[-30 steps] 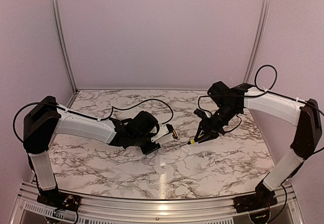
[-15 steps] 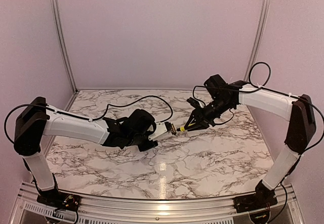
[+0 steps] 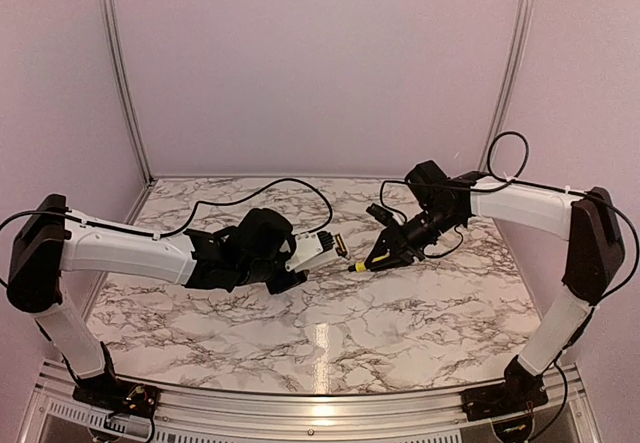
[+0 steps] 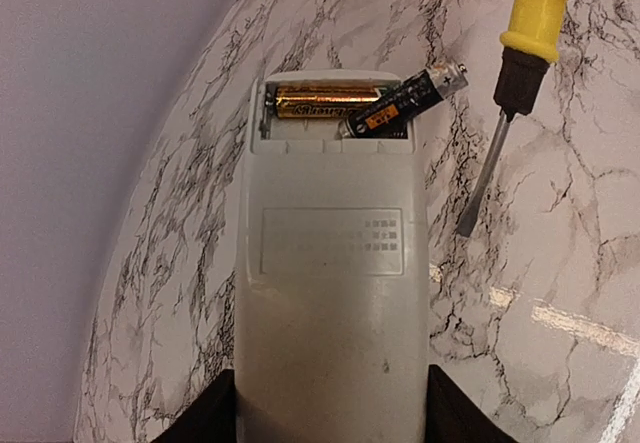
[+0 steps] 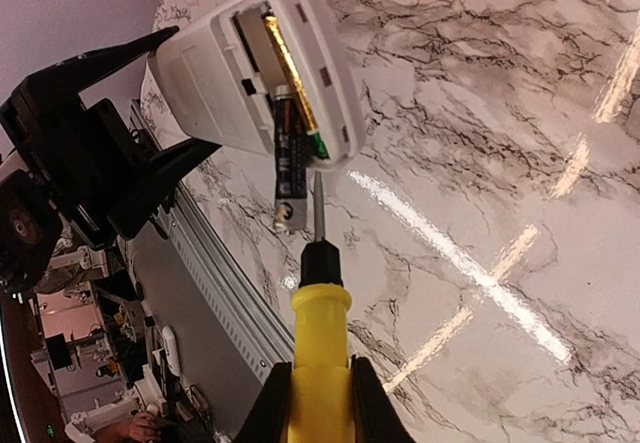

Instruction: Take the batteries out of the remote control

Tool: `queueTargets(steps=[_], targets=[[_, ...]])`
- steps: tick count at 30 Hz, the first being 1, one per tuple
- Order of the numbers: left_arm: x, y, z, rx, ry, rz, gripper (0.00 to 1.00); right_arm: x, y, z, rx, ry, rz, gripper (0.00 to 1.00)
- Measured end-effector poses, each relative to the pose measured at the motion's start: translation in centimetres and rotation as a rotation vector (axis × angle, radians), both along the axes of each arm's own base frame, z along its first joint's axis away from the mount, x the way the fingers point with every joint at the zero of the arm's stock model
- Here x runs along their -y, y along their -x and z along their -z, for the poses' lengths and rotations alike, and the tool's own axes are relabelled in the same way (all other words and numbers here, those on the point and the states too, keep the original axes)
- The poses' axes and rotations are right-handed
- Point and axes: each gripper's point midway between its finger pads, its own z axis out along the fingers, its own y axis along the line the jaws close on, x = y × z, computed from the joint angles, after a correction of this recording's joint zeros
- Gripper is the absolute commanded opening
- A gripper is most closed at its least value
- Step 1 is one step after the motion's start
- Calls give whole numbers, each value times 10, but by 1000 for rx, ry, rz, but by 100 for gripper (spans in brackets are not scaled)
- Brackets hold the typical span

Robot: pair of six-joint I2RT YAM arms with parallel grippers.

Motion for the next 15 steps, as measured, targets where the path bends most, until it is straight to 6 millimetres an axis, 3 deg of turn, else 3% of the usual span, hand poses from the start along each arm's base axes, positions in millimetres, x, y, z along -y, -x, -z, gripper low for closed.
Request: queueTargets(steps=[5, 15], targets=[[-1, 0, -1, 12, -6, 6, 0, -2, 5, -4, -12, -26, -20, 0], [-3, 1, 4, 7, -17, 8, 0, -5, 17, -49, 41, -152, -73, 0]])
